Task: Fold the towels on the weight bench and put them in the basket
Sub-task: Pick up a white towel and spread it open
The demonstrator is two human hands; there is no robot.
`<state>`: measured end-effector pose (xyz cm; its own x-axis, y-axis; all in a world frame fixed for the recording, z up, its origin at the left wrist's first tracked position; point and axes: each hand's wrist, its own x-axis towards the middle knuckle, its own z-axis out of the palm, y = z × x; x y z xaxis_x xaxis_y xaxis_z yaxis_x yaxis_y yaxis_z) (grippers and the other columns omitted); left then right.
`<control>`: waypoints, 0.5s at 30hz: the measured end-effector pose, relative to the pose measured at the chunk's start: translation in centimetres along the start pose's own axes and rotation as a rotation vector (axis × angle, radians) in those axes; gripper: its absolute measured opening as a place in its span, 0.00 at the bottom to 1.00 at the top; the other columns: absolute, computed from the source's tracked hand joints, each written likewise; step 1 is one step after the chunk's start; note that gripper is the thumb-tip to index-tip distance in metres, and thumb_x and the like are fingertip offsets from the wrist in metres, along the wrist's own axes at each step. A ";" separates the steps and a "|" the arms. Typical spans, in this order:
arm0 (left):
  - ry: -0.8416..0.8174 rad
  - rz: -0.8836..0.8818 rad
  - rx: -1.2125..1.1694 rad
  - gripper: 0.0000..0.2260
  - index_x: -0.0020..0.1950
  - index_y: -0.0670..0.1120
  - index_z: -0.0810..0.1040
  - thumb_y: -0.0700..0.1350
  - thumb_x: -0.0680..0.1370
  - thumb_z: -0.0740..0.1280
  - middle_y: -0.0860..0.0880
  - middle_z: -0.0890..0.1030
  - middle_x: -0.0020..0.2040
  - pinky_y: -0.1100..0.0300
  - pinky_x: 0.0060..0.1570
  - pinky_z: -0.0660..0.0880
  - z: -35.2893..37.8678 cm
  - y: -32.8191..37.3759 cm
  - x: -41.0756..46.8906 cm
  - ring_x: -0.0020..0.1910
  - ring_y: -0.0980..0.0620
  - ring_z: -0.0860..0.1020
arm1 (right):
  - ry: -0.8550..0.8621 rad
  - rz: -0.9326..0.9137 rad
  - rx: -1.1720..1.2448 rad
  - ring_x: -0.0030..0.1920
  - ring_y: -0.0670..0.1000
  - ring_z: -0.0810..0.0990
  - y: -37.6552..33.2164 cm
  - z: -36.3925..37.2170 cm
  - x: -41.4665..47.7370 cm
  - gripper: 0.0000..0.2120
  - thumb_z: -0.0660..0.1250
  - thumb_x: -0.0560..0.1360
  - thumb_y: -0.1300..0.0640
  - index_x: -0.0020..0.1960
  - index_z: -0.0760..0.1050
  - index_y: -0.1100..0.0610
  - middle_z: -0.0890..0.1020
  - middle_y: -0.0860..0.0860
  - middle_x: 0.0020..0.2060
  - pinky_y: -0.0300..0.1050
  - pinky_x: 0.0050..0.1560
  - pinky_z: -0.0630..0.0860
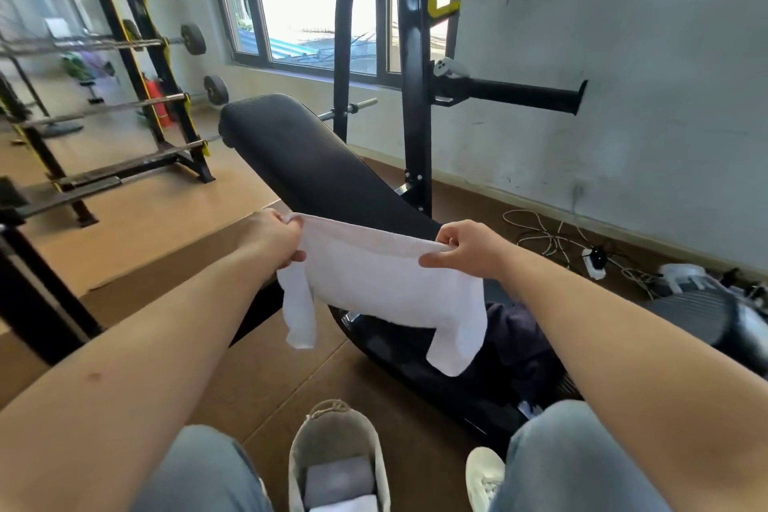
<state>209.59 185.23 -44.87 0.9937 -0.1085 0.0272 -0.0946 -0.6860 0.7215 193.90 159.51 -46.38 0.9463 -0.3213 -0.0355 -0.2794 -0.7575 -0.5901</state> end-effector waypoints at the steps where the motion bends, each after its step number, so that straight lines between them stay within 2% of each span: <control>1: 0.015 -0.041 -0.064 0.10 0.58 0.48 0.71 0.53 0.84 0.63 0.47 0.81 0.40 0.60 0.39 0.82 -0.5 -0.1 -0.2 0.36 0.53 0.84 | -0.015 0.002 -0.008 0.37 0.49 0.75 -0.2 -0.3 -0.1 0.16 0.76 0.73 0.41 0.43 0.78 0.52 0.78 0.49 0.37 0.42 0.38 0.69; 3: 0.059 -0.091 -0.138 0.13 0.64 0.46 0.72 0.51 0.83 0.66 0.47 0.80 0.43 0.59 0.42 0.83 -1.6 -0.5 0.0 0.36 0.51 0.85 | -0.038 0.003 -0.036 0.38 0.50 0.76 -0.5 -0.8 -0.3 0.13 0.75 0.75 0.44 0.43 0.79 0.53 0.79 0.49 0.37 0.43 0.38 0.71; 5: 0.093 -0.071 -0.105 0.16 0.67 0.45 0.73 0.49 0.82 0.69 0.46 0.80 0.49 0.60 0.40 0.83 -2.8 -1.0 0.3 0.36 0.51 0.85 | -0.048 -0.002 -0.077 0.40 0.49 0.78 -0.9 -1.1 -0.5 0.08 0.74 0.76 0.48 0.45 0.80 0.51 0.80 0.49 0.39 0.41 0.39 0.72; 7: 0.107 0.017 0.032 0.14 0.62 0.44 0.76 0.49 0.80 0.71 0.46 0.81 0.49 0.62 0.36 0.81 -4.0 -1.5 0.5 0.34 0.51 0.85 | -0.028 -0.007 -0.111 0.41 0.48 0.79 -1.4 -1.2 -0.9 0.04 0.73 0.77 0.50 0.47 0.81 0.49 0.82 0.48 0.41 0.40 0.39 0.72; 10: 0.050 0.160 0.288 0.11 0.50 0.47 0.76 0.53 0.78 0.72 0.47 0.82 0.40 0.60 0.33 0.78 -5.9 -2.4 0.4 0.32 0.52 0.83 | 0.047 -0.009 -0.158 0.43 0.49 0.81 -1.8 -1.5 -1.1 0.04 0.71 0.78 0.51 0.47 0.82 0.49 0.83 0.48 0.43 0.40 0.40 0.74; 13: -0.004 0.195 0.477 0.11 0.47 0.49 0.76 0.54 0.78 0.73 0.48 0.82 0.38 0.57 0.39 0.81 -7.6 -3.5 0.4 0.32 0.51 0.83 | 0.152 -0.005 -0.211 0.43 0.48 0.81 -2.3 -1.9 -1.2 0.06 0.69 0.81 0.51 0.50 0.82 0.52 0.84 0.49 0.45 0.39 0.38 0.73; 15: -0.029 0.179 0.484 0.08 0.48 0.48 0.77 0.49 0.78 0.74 0.47 0.82 0.41 0.58 0.35 0.82 -8.2 -4.4 0.5 0.31 0.51 0.84 | 0.191 0.004 -0.235 0.42 0.48 0.81 -2.8 -1.9 -1.3 0.07 0.68 0.82 0.51 0.53 0.82 0.53 0.84 0.50 0.46 0.40 0.38 0.73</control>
<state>210.99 194.06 -42.34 0.9581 -0.2698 0.0963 -0.2864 -0.9087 0.3038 193.14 160.99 -43.13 0.9036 -0.4086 0.1286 -0.3337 -0.8597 -0.3868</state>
